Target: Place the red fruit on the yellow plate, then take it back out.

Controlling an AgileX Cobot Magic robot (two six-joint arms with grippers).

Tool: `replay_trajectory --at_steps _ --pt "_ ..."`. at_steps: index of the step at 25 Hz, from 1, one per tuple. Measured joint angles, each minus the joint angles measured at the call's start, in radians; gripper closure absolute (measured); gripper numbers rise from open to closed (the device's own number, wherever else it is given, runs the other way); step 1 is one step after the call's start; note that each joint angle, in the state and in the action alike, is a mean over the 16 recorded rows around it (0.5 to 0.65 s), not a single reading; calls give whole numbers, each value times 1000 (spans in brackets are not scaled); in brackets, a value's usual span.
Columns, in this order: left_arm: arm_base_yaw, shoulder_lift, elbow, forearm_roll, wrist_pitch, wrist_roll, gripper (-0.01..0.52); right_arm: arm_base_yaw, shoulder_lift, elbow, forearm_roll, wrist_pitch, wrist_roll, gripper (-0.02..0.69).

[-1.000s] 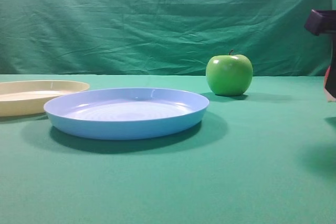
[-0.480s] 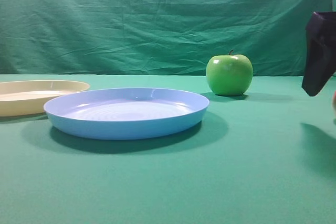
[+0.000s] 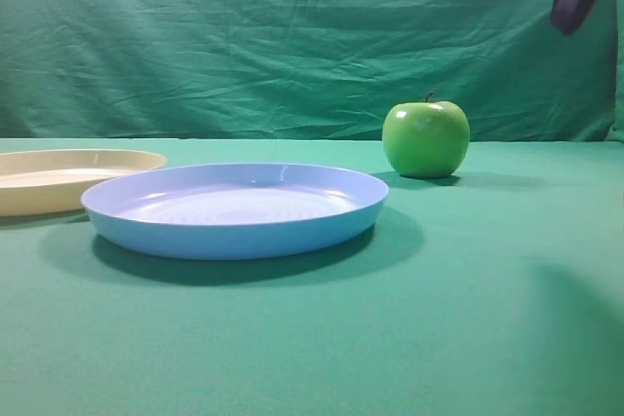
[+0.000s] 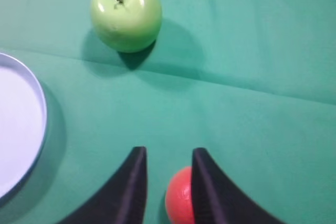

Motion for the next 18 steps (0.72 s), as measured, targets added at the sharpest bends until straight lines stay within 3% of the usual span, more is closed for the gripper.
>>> replay_trajectory --at_steps 6,18 --pt "0 0 0 0 0 0 514 0 -167 -1 34 95 0 650" --pt "0 0 0 0 0 0 514 0 -447 -1 39 229 0 665"
